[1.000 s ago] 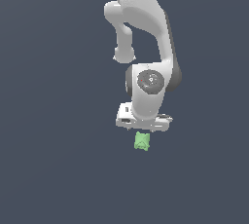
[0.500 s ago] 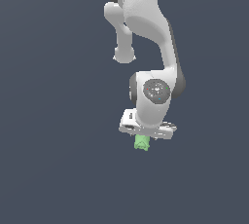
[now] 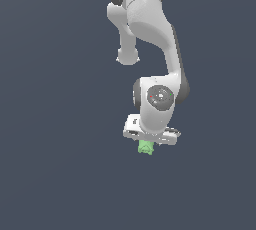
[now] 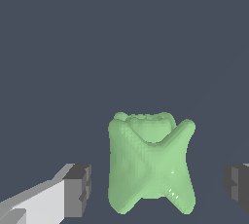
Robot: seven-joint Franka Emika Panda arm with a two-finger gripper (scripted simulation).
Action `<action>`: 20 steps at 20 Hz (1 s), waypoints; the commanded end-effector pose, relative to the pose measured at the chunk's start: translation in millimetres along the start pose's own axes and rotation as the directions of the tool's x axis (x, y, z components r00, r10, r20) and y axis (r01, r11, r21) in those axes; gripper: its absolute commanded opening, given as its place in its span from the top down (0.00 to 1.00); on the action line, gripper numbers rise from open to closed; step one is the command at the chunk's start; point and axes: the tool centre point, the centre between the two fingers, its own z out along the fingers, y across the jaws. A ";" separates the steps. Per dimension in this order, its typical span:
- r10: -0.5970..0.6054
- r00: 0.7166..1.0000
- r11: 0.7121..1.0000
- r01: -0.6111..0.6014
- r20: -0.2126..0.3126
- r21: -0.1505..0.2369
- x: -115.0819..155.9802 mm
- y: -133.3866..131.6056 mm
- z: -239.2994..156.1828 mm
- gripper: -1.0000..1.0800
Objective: Pick up the object and move it to a goal position.
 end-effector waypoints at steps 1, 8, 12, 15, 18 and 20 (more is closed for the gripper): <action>0.001 1.000 1.000 -0.001 0.001 -0.001 -0.8 0.1 14.0 0.04; 0.002 1.000 1.000 -0.002 0.001 -0.001 -0.5 0.1 38.4 0.04; 0.002 1.000 1.000 -0.002 0.001 -0.001 0.5 -0.1 37.1 1.00; 0.002 1.000 1.000 -0.002 0.001 -0.001 0.5 -0.1 37.1 1.00; 0.002 1.000 1.000 -0.002 0.001 -0.001 0.5 -0.1 37.1 1.00; 0.002 1.000 1.000 -0.002 0.001 -0.001 0.5 -0.1 37.1 1.00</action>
